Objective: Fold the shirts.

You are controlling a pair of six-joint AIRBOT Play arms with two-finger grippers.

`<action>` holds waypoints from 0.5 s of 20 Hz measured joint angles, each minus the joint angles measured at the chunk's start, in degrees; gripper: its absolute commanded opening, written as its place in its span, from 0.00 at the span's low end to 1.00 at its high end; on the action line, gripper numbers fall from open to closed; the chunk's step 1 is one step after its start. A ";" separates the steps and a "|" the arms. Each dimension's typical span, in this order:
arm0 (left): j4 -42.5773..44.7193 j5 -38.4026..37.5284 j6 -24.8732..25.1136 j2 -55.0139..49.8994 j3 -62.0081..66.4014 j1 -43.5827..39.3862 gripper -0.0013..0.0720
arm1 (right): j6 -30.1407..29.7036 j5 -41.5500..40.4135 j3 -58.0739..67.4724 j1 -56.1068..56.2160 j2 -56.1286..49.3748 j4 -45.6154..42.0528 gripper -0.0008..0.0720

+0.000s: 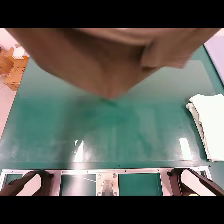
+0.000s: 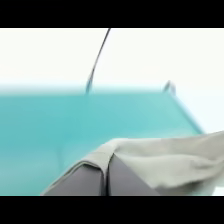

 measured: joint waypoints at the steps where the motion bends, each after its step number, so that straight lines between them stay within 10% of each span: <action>1: -0.09 -0.02 0.00 0.90 4.22 0.00 0.05 | 0.04 -0.46 2.97 -0.57 1.75 -0.85 0.04; 10: 6.38 0.35 -4.13 5.79 5.60 0.00 0.05 | 1.60 -5.40 8.17 -2.38 11.65 -12.70 0.03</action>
